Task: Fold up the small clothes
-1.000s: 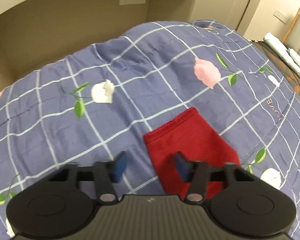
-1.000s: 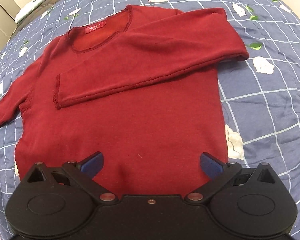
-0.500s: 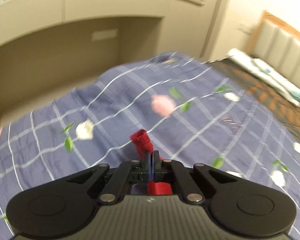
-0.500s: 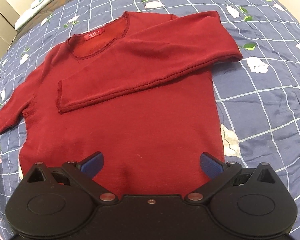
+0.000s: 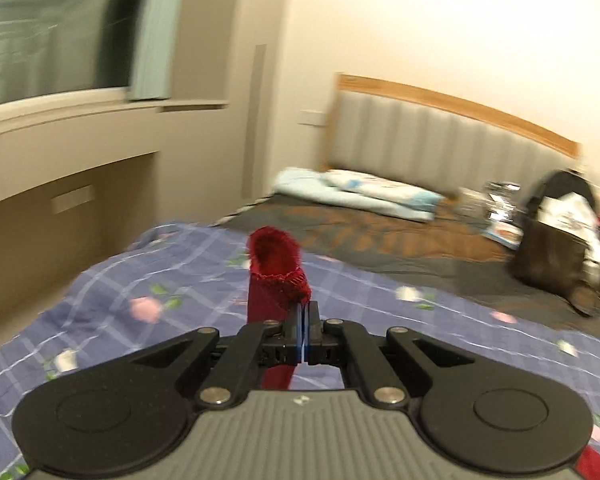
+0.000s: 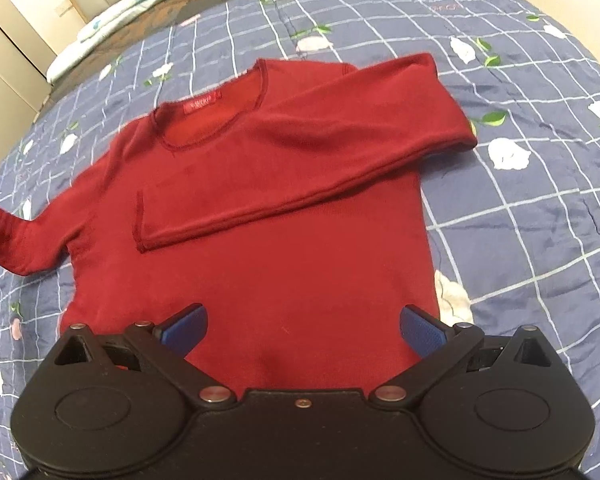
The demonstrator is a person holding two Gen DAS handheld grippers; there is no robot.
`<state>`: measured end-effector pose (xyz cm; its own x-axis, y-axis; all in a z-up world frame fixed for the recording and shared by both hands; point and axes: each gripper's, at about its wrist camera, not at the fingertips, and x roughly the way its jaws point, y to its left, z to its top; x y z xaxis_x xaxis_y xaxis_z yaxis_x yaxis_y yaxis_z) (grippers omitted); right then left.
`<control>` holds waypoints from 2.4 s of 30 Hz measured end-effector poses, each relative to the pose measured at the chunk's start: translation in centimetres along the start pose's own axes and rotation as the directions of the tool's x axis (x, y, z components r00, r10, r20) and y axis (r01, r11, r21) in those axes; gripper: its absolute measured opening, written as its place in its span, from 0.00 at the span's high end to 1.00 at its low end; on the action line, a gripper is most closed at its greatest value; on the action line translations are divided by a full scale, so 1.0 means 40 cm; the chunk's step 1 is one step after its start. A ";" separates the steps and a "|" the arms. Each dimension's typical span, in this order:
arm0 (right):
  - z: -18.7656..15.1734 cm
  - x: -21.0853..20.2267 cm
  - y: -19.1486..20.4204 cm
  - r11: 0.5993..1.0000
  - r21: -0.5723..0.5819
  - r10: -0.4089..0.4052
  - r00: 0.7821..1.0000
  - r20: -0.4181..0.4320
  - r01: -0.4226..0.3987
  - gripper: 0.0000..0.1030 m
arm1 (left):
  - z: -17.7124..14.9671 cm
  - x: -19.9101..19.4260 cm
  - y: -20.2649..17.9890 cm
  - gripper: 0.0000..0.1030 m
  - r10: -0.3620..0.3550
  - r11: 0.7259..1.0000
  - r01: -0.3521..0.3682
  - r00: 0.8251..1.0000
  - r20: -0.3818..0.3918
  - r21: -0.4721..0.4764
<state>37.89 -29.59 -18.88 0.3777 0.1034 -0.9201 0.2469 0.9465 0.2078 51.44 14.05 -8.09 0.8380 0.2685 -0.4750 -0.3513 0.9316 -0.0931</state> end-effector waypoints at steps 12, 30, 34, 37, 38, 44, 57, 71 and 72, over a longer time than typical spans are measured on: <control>-0.021 -0.041 -0.109 0.997 0.075 -0.004 1.000 0.025 0.002 0.01 | -0.172 -0.115 -0.393 1.00 -0.274 0.933 0.306 0.945 -0.179 0.187; 0.033 -0.022 -0.149 0.988 0.105 0.107 0.994 0.036 -0.110 0.01 | -0.438 -0.141 -0.532 0.99 -0.338 0.846 0.484 0.810 -0.480 0.221; 0.045 -0.003 -0.135 0.987 0.105 0.122 0.992 0.030 -0.125 0.01 | -0.443 -0.115 -0.510 0.87 -0.312 0.869 0.466 0.777 -0.546 0.167; 0.054 0.016 -0.112 0.984 0.103 0.145 0.989 0.022 -0.147 0.01 | -0.444 -0.088 -0.469 0.65 -0.302 0.894 0.437 0.746 -0.594 0.095; 0.058 0.023 -0.103 0.982 0.103 0.155 0.988 0.019 -0.156 0.01 | -0.444 -0.081 -0.454 0.63 -0.302 0.900 0.429 0.737 -0.604 0.075; 0.090 0.068 -0.042 0.957 0.155 0.248 0.969 0.018 -0.247 0.04 | -0.418 -0.072 -0.362 0.36 -0.313 0.920 0.392 0.724 -0.615 -0.007; 0.130 0.220 0.130 0.946 0.192 0.279 0.958 -0.067 -0.262 0.42 | -0.353 -0.022 -0.130 0.17 -0.083 0.993 0.113 0.820 -0.567 0.017; 0.206 0.082 0.142 0.980 -0.142 0.155 0.983 0.095 -0.140 0.99 | -0.294 0.053 -0.061 0.16 -0.012 1.000 0.004 0.861 -0.509 -0.017; 0.214 0.078 0.128 0.981 -0.156 0.133 0.985 0.108 -0.115 0.99 | -0.297 0.059 -0.068 0.16 -0.010 1.000 0.008 0.859 -0.512 -0.007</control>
<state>47.98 -27.05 -17.83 0.5016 0.1945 -0.8430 0.0594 0.9644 0.2578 49.41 9.25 -19.35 0.5095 0.0957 -0.8551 -0.3479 0.9319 -0.1029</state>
